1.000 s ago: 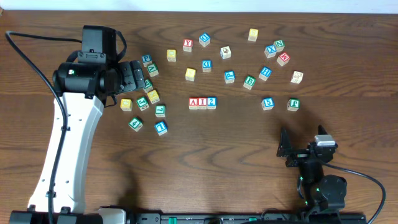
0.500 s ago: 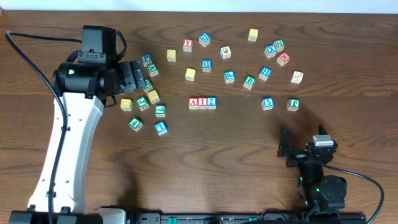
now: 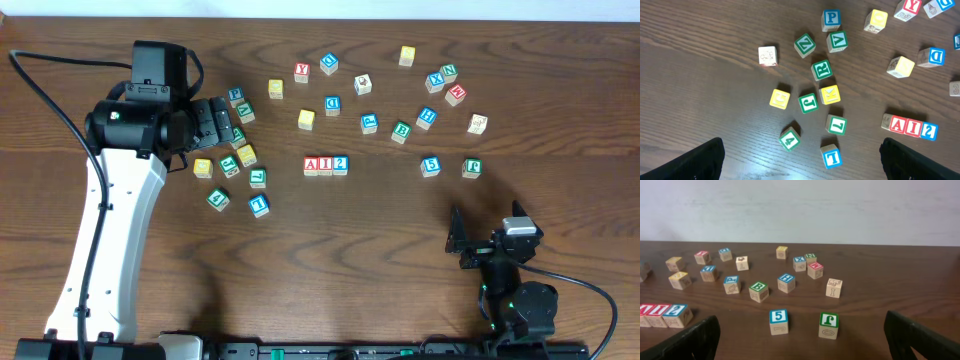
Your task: Spell out AI2
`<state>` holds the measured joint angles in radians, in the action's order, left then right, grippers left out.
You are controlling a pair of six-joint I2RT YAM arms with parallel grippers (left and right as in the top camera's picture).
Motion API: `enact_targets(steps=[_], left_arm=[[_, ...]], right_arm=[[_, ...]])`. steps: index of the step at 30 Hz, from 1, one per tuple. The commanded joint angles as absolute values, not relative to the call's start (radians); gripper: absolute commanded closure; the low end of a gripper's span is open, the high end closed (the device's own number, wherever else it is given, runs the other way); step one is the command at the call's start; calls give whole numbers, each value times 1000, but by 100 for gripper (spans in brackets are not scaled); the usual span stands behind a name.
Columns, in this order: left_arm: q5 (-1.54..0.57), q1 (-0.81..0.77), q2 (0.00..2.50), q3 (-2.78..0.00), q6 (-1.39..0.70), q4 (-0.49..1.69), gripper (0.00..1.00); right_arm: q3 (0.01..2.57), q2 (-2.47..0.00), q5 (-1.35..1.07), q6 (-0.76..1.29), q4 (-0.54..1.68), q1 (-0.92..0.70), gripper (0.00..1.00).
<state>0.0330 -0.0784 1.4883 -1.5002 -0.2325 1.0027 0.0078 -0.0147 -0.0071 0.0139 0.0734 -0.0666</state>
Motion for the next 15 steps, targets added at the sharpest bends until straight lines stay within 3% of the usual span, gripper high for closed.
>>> enact_targets(steps=[1, 15], left_arm=[[46, -74, 1483, -1522, -237, 1006, 3], [46, -75, 1452, -1500, -237, 1006, 2]], right_arm=[[6, -5, -12, 2, 77, -59, 1], [6, -5, -13, 2, 77, -59, 1]])
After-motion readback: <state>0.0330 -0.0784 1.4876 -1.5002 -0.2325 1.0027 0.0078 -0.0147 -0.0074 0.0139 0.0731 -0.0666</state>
